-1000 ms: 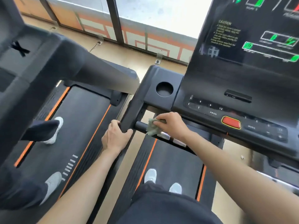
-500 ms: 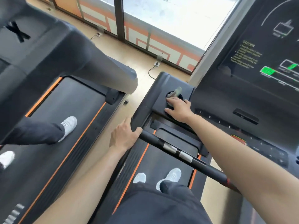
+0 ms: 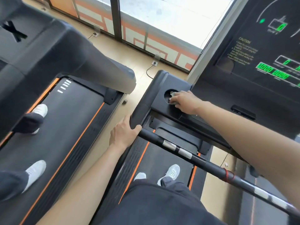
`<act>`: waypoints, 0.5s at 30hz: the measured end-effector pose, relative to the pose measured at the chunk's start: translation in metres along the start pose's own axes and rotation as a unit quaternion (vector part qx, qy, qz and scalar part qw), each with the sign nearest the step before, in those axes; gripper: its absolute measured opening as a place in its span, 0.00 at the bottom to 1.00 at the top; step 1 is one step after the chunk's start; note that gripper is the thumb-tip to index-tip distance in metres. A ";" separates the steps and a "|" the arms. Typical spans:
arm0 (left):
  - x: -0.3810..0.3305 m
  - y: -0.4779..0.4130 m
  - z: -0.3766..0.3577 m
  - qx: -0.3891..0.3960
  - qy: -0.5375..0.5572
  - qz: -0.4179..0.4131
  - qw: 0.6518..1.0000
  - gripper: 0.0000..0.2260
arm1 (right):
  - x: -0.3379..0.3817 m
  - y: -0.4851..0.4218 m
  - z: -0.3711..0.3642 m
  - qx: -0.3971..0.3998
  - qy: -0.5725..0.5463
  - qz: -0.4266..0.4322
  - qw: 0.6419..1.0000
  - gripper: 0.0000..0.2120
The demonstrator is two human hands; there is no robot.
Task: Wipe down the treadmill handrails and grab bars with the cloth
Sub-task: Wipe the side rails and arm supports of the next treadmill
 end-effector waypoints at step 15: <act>0.003 -0.001 -0.002 -0.005 0.004 -0.006 1.000 0.26 | 0.077 0.067 -0.057 -0.197 -0.368 -0.088 0.905 0.12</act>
Point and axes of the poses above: each hand's wrist, its own y-axis away from the middle knuckle, its own z-axis out of the back of the hand, x = y × z, the point moved 6 cm from there along -y, towards the middle knuckle, and after that the axes turned 12 degrees about -y, right-handed, at the moved point
